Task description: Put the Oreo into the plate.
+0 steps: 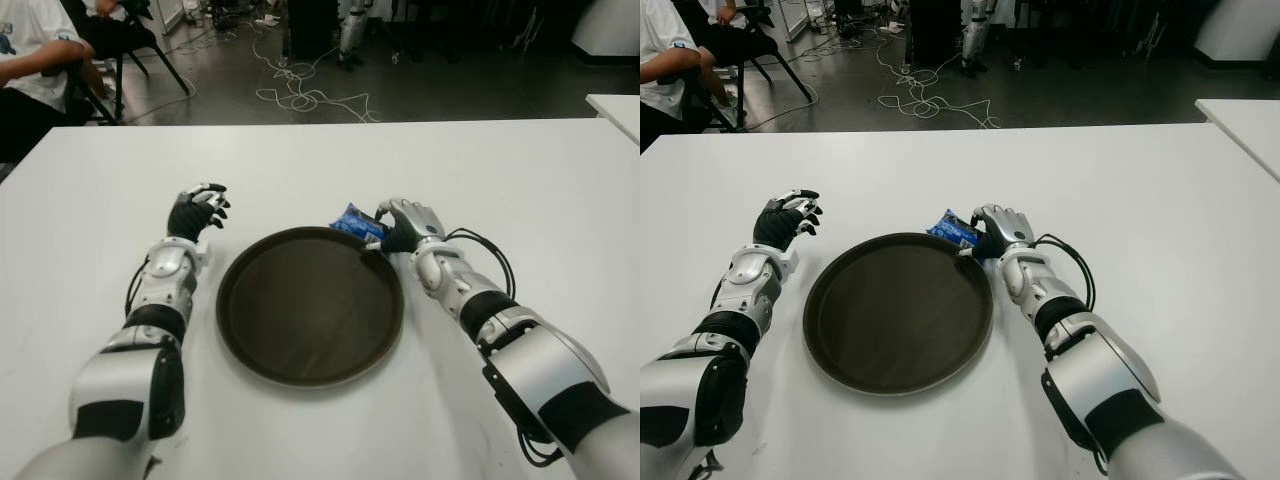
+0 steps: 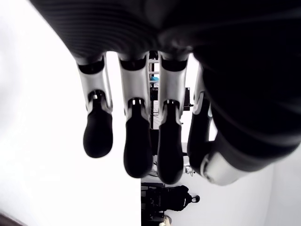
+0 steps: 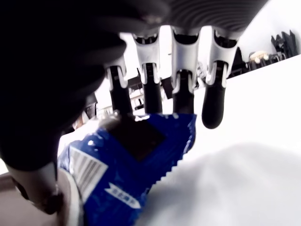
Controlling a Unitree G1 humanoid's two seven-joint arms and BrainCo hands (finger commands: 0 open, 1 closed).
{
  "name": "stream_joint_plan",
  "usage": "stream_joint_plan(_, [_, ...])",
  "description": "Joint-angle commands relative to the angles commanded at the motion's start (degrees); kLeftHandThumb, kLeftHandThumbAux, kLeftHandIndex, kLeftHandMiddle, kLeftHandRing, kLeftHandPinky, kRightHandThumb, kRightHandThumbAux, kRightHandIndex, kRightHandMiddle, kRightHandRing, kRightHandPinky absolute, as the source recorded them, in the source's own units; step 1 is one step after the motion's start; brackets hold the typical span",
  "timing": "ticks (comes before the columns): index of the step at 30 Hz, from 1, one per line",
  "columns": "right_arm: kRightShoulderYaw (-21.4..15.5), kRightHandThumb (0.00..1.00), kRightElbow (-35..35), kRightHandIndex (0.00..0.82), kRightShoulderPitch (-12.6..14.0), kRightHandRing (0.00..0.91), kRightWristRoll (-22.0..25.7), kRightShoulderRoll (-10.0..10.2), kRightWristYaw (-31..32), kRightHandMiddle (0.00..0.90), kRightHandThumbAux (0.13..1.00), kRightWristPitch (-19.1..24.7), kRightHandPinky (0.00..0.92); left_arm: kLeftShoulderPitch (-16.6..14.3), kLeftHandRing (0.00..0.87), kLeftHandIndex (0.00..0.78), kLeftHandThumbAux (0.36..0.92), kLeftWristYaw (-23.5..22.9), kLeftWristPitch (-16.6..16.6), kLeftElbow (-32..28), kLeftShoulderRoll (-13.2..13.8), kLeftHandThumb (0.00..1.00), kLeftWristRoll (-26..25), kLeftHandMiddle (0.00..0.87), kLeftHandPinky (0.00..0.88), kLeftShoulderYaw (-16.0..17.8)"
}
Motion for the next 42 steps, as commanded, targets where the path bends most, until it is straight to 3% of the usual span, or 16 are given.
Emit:
stream_joint_plan(10, [-0.08, 0.000, 0.09, 0.419, -0.33, 0.533, 0.10, 0.02, 3.88, 0.494, 0.656, 1.09, 0.326, -0.08, 0.627, 0.426, 0.714, -0.24, 0.22, -0.04, 0.01, 0.697, -0.05, 0.598, 0.661, -0.06])
stream_joint_plan(15, [0.08, 0.000, 0.04, 0.426, -0.38, 0.521, -0.10, -0.02, 4.42, 0.482, 0.657, 1.47, 0.337, -0.02, 0.630, 0.426, 0.714, -0.36, 0.17, -0.15, -0.06, 0.697, -0.19, 0.600, 0.659, 0.02])
stream_joint_plan(42, [3.05, 0.000, 0.22, 0.391, -0.58, 0.516, -1.71, -0.67, 3.21, 0.451, 0.641, 2.73, 0.300, 0.12, 0.621, 0.427, 0.713, 0.31, -0.03, -0.47, -0.11, 0.697, 0.35, 0.597, 0.648, -0.54])
